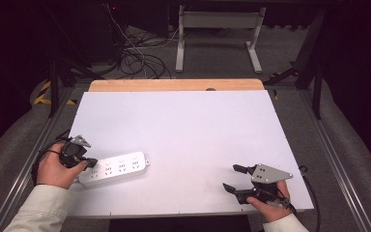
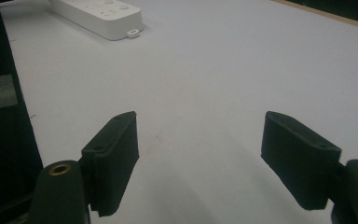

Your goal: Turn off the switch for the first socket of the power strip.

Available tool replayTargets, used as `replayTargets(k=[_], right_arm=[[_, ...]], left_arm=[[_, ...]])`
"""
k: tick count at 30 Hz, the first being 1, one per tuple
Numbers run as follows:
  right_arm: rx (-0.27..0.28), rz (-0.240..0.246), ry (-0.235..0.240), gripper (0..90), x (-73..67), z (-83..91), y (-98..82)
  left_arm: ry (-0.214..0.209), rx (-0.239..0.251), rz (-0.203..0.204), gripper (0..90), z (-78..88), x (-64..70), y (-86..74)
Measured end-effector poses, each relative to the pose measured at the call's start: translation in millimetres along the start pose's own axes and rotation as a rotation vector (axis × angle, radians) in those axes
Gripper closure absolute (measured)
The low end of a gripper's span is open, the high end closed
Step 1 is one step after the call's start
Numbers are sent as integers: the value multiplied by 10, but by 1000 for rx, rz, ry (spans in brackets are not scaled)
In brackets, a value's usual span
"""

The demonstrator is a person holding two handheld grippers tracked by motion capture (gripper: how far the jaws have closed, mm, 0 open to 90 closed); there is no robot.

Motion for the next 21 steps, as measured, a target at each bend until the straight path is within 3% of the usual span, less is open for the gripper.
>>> replayTargets(k=[9,18,21], right_arm=[[0,2,0,279,-4,0,1],[-2,3,0,279,-8,-1,-2],[-3,4,1,279,-11,-2,-3]], left_arm=[[0,-5,4,900,-16,-4,-8],[-25,24,17,900,-22,-5,-23],[-6,21,13,900,-21,-16,-18]])
Point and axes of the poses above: each handheld gripper's, and its own axes: z roughly backward along the jaws, y roughly out of its top, x roughly to its right, the point moved 10 cm from there along -z, roughly forward along the jaws, and after that the axes turned 5 degrees about -x, right-handed, at the moved point
